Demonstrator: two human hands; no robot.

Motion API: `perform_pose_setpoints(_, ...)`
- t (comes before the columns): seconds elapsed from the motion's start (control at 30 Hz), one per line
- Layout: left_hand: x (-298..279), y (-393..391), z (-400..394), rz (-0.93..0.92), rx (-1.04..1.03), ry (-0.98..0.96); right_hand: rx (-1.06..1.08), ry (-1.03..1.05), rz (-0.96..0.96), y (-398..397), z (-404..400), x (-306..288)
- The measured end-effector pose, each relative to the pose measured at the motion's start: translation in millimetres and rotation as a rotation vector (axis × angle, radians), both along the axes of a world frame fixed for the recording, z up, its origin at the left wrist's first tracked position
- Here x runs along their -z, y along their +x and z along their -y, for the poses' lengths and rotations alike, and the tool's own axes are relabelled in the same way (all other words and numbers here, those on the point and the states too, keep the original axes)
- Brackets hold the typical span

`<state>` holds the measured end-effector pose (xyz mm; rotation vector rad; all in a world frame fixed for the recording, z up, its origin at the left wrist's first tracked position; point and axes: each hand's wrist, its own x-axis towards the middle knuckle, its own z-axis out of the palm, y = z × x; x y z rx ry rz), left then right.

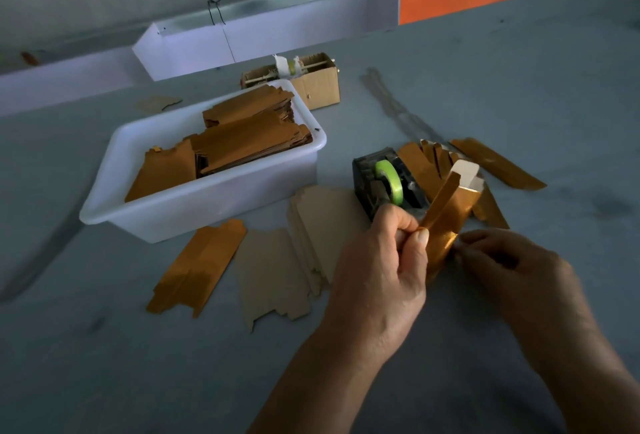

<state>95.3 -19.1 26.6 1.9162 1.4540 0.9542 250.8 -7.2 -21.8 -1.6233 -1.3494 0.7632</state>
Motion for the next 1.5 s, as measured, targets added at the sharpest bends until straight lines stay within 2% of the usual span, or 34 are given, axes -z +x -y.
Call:
perform_pose_setpoints(0.1, -0.1, -0.8, -1.7, 0.009, 0.003, -0.015, 0.050, 0.082, -0.130, 18.7, 8.1, 0.1)
perform_pose_setpoints(0.2, -4.0, -3.4, -5.1, 0.158, -0.019, -0.120, -0.086, 0.162, -0.334, 30.9, 13.8, -11.0)
perform_pose_setpoints(0.3, -9.0, -4.0, -6.9, 0.314, -0.064, -0.208, -0.280, 0.221, -0.299, 26.7, 15.8, -30.9)
perform_pose_setpoints(0.4, -11.6, -2.1, -5.6, 0.378, -0.117, -0.242, -0.444, 0.189, -0.313, 6.7, 9.5, -49.3)
perform_pose_setpoints(0.43, -12.6, -2.4, -4.6, 0.400, -0.124, -0.279, -0.470, 0.236, -0.297, 1.5, 9.8, -50.9)
perform_pose_setpoints(0.5, -15.3, -3.5, -2.4, 0.482, -0.119, -0.381, -0.438, 0.304, -0.255, -5.1, 14.9, -53.2)
perform_pose_setpoints(0.67, -19.6, -8.7, 4.5, 0.524, -0.092, -0.482, -0.464, 0.238, -0.205, -10.2, 17.7, -51.0)
perform_pose_setpoints(0.8, -24.0, -12.8, 6.4, 0.663, -0.040, -0.589, -0.493, 0.215, -0.159, -12.7, 20.1, -54.8)
perform_pose_setpoints(1.13, -24.4, -24.5, 9.7, 0.694, 0.126, -0.689, -0.427, 0.096, 0.003, -19.3, 25.6, -64.2)
perform_pose_setpoints(1.5, -14.5, -17.4, 18.3, 0.587, -0.037, -0.497, -0.367, 0.040, 0.038, -27.0, 34.3, -70.4)
